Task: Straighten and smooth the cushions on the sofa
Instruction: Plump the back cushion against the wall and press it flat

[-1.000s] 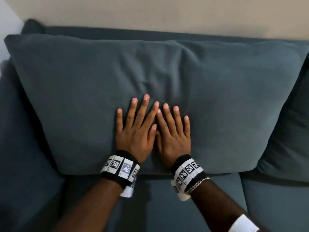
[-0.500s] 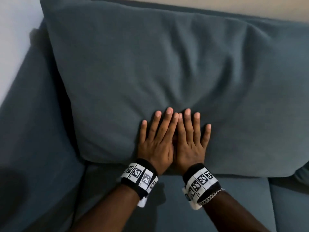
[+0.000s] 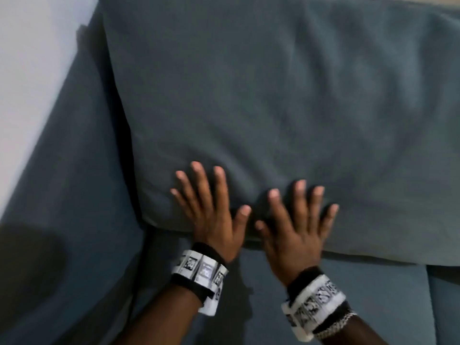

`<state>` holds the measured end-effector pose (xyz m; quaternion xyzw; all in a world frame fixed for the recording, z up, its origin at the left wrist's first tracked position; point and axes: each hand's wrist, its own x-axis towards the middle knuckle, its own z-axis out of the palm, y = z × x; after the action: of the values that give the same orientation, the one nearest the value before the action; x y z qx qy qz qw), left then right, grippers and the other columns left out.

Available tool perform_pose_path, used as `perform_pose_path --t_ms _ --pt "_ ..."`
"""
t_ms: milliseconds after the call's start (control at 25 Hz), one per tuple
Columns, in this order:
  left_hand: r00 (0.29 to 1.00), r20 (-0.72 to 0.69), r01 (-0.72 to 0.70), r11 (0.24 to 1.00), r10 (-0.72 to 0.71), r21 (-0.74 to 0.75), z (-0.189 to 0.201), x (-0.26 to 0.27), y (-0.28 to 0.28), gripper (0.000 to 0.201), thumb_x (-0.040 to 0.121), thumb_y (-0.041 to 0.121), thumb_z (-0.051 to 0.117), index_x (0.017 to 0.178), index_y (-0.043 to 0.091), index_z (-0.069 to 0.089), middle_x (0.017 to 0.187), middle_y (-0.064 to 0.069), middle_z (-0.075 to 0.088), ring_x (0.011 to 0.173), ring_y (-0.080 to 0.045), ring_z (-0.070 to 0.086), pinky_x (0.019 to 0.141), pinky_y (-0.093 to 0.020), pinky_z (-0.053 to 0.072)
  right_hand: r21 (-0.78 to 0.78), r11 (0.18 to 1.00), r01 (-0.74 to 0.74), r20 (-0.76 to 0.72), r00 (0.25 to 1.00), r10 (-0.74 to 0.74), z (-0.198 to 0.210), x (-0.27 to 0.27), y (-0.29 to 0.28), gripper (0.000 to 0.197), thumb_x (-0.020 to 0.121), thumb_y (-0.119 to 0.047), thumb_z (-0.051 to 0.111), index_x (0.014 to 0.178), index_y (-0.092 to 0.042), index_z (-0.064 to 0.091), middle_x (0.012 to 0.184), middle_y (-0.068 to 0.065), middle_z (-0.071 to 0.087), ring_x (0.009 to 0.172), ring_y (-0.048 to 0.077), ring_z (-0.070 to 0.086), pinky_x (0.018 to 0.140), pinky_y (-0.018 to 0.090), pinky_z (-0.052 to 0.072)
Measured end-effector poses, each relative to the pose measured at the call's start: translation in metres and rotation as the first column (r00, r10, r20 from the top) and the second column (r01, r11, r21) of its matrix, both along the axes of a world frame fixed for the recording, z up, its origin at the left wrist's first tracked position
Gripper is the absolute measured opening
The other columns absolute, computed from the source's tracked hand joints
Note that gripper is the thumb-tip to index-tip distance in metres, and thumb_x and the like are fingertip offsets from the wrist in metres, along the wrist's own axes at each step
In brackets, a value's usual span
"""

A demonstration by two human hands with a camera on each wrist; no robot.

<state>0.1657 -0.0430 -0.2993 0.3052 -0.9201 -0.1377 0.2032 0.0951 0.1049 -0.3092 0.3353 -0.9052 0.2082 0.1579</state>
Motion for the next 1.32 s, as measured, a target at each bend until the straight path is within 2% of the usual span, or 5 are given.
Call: perform_pose_path --t_ms 400,680,880,1120,1320 --pt "0.978 0.028 -0.208 0.977 0.207 0.052 -0.004 0.018 -0.032 0.082 0.100 0.061 0.034 0.163 0.020 0.000 0.167 -0.026 -0.006 0.153 -0.051 -0.006 0.118 -0.071 0.008 0.090 0.984 0.154 -0.015 0.988 -0.153 0.009 -0.069 0.113 0.076 0.100 -0.059 0.044 0.165 -0.032 0.015 0.174 -0.003 0.000 0.161 0.028 -0.001 0.126 0.064 0.001" --pt "0.972 0.117 0.221 0.963 -0.205 -0.154 0.049 -0.093 0.064 0.082 0.099 0.051 0.041 0.163 0.025 -0.003 0.170 -0.002 -0.014 0.156 -0.033 -0.013 0.117 -0.075 0.003 0.083 0.994 -0.073 -0.114 0.990 0.082 0.052 -0.099 0.044 0.060 0.106 -0.054 0.036 0.162 -0.039 0.020 0.173 0.000 0.008 0.161 0.026 0.001 0.126 0.058 0.003" --pt "0.983 0.112 -0.139 0.987 0.147 -0.076 0.108 -0.120 0.024 0.075 0.101 0.062 0.031 0.163 0.031 0.001 0.171 -0.012 -0.004 0.154 -0.047 -0.004 0.116 -0.075 0.003 -0.065 0.913 0.402 0.065 0.915 -0.398 0.101 -0.183 0.106 0.072 0.104 -0.062 0.036 0.165 -0.029 0.018 0.173 0.013 0.004 0.159 0.039 -0.003 0.123 0.068 -0.001" --pt "0.906 0.225 0.407 0.884 -0.359 -0.228 0.133 -0.206 0.117 0.074 0.097 0.044 0.037 0.164 0.024 0.012 0.172 -0.001 0.003 0.158 -0.025 0.000 0.120 -0.070 0.000 0.106 0.986 0.131 -0.118 0.986 -0.118 0.118 -0.217 0.090 0.064 0.107 -0.056 0.035 0.164 -0.030 0.025 0.173 0.006 0.016 0.160 0.035 0.008 0.124 0.063 -0.002" --pt "0.985 0.163 -0.036 0.991 0.057 -0.131 0.121 -0.192 0.116 0.085 0.095 0.075 0.030 0.163 0.033 0.001 0.172 -0.007 -0.002 0.157 -0.037 -0.002 0.120 -0.070 0.002 -0.177 0.844 0.506 0.156 0.861 -0.483 0.099 -0.235 0.162 0.069 0.104 -0.058 0.034 0.165 -0.027 0.021 0.174 0.004 0.008 0.161 0.027 0.002 0.125 0.061 0.007"
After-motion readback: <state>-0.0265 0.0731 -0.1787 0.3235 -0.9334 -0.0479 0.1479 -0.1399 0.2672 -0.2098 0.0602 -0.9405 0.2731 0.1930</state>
